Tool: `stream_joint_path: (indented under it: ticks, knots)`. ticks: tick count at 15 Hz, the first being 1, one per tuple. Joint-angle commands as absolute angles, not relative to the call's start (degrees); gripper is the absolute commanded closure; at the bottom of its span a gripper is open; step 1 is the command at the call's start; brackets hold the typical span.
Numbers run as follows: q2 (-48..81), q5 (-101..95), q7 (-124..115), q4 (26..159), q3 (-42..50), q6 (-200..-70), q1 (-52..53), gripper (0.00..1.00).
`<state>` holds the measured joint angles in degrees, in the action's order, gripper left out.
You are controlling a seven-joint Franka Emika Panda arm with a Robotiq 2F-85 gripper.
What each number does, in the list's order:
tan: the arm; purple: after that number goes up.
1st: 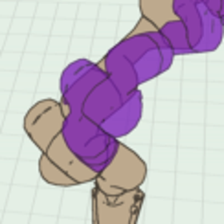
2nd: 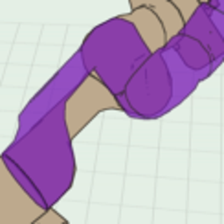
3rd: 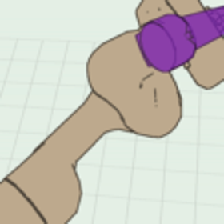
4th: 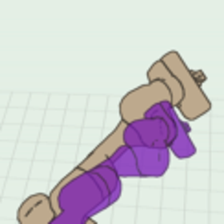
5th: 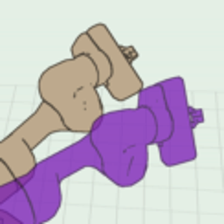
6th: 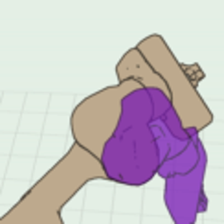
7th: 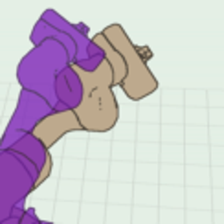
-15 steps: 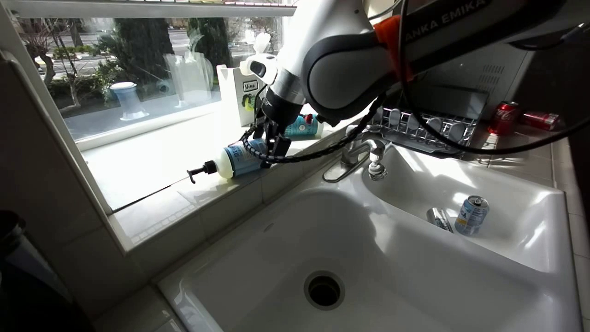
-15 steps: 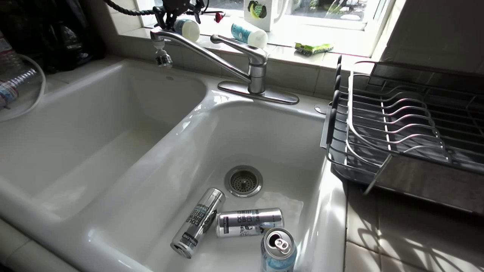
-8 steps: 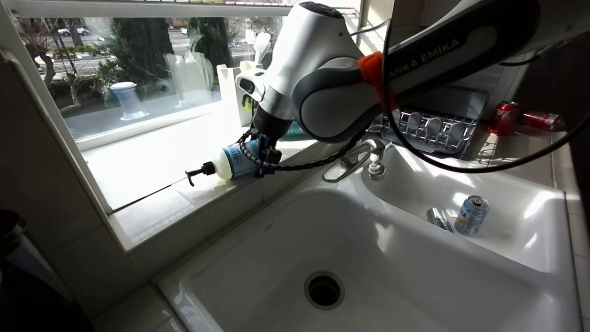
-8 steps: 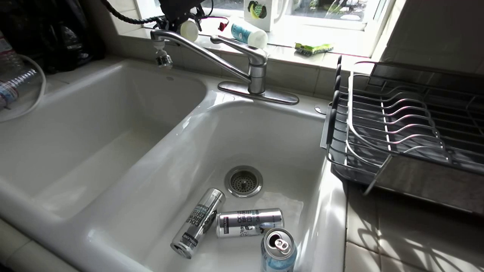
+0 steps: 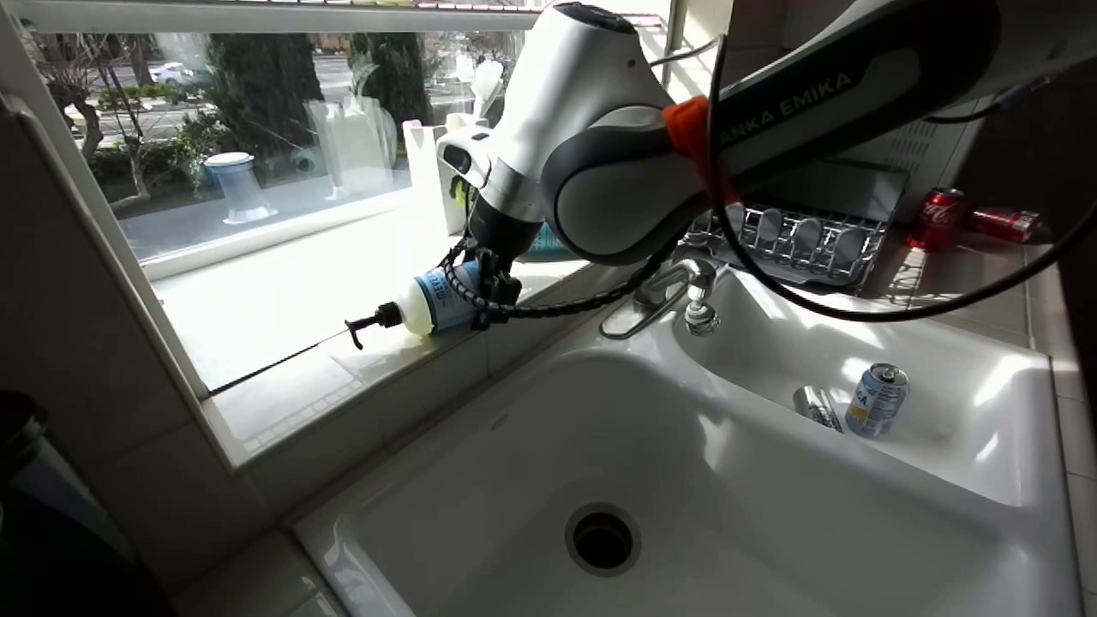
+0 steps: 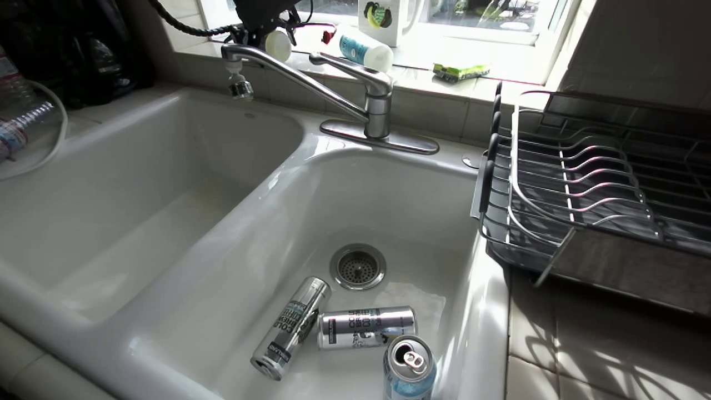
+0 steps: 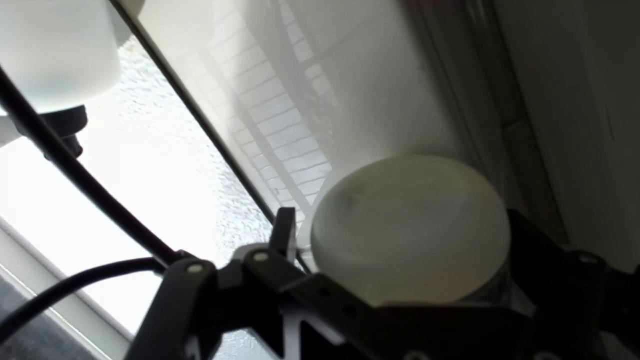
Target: Put the bottles bottom first on the windowsill
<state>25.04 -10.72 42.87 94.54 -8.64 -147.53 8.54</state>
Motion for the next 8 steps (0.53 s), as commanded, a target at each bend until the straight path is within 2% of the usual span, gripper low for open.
stream_joint_path:
  ticks: [1,8]
  knots:
    - [24.89,-11.42,42.98,94.16,-9.77,-147.34,7.96,0.00]
    - [25.07,-9.92,46.51,93.16,-12.45,-147.18,7.34,0.00]
